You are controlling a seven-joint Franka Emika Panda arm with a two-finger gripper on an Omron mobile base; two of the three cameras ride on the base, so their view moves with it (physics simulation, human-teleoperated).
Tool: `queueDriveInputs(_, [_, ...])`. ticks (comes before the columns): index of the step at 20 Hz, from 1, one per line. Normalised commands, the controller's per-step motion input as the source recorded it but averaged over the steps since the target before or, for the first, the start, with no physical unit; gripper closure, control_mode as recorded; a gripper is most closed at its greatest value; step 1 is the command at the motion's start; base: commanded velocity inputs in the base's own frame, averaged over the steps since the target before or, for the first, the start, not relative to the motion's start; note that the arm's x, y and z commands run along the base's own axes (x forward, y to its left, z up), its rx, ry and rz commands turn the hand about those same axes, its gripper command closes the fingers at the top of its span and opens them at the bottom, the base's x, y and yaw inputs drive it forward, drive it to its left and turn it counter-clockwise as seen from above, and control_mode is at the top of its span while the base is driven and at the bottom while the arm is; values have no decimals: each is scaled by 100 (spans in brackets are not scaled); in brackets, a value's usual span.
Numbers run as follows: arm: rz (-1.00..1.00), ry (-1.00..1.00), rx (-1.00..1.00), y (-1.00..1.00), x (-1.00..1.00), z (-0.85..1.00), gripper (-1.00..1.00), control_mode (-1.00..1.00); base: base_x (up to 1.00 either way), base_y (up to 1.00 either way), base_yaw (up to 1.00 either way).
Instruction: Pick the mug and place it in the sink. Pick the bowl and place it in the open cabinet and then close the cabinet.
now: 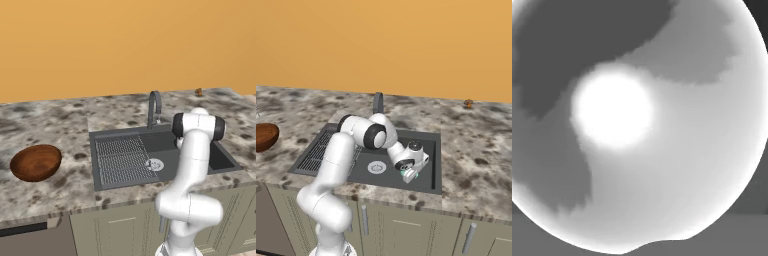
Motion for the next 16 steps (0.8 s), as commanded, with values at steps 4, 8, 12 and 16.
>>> queueDriveInputs(4, [0,-2,-1,6,1,-2,-100,-100,0,0,0])
queueDriveInputs(8, [0,-16,-5,6,-16,20,-100,-100,0,0,0])
queueDriveInputs(12, [0,-16,-3,0,-9,29,-100,-100,0,0,0])
queueDriveInputs(16, [0,-12,0,0,-34,24,-100,-100,0,0,0])
